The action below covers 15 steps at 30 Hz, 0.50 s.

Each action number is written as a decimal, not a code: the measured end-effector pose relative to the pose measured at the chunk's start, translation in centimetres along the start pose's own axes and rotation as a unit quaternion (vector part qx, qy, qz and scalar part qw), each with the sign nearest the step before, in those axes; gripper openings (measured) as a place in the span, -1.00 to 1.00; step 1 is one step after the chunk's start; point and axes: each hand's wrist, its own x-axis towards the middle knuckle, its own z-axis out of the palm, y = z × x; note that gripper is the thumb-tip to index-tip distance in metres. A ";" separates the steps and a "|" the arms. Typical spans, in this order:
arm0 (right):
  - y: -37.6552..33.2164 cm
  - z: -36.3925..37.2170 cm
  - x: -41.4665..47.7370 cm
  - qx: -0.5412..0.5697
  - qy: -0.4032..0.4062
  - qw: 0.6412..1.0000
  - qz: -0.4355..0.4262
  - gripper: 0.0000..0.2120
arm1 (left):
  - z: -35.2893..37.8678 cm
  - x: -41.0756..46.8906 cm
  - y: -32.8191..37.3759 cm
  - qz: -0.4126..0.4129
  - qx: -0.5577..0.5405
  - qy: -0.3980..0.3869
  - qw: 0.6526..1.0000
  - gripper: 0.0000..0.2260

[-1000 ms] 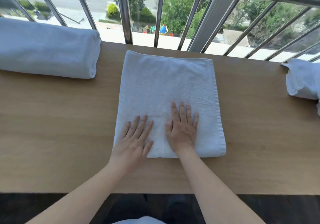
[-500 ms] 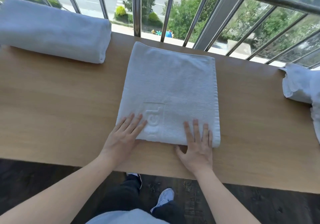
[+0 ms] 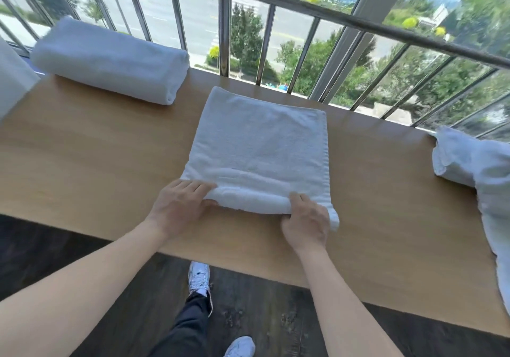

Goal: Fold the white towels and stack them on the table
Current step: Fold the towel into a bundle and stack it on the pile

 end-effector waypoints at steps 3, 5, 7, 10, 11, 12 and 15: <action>-0.3 -1.9 0.9 0.025 0.054 0.998 0.007 -0.69 | -1.3 1.7 -1.2 0.037 0.017 0.010 0.999 -0.55; -0.9 -3.2 2.2 0.028 0.084 0.996 0.018 -0.71 | -2.2 3.5 -2.3 0.046 0.009 0.028 0.999 -0.50; -1.6 -4.6 3.7 0.030 0.100 0.994 0.029 -0.75 | -3.0 5.6 -3.4 0.048 -0.012 0.046 0.998 -0.41; -1.9 -6.4 6.2 0.050 0.123 0.990 0.055 -0.80 | -4.1 8.7 -5.0 0.002 -0.081 0.034 0.996 -0.38; -2.0 -6.9 7.0 0.060 0.130 0.988 0.064 -0.81 | -4.5 9.9 -5.8 -0.023 -0.110 0.015 0.994 -0.41; -2.0 -7.5 7.9 0.068 0.135 0.986 0.072 -0.82 | -4.9 11.3 -6.5 -0.043 -0.141 -0.001 0.989 -0.44; -2.1 -9.3 10.8 0.054 0.129 0.986 0.085 -0.88 | -5.8 15.5 -8.2 -0.097 -0.223 -0.041 0.969 -0.52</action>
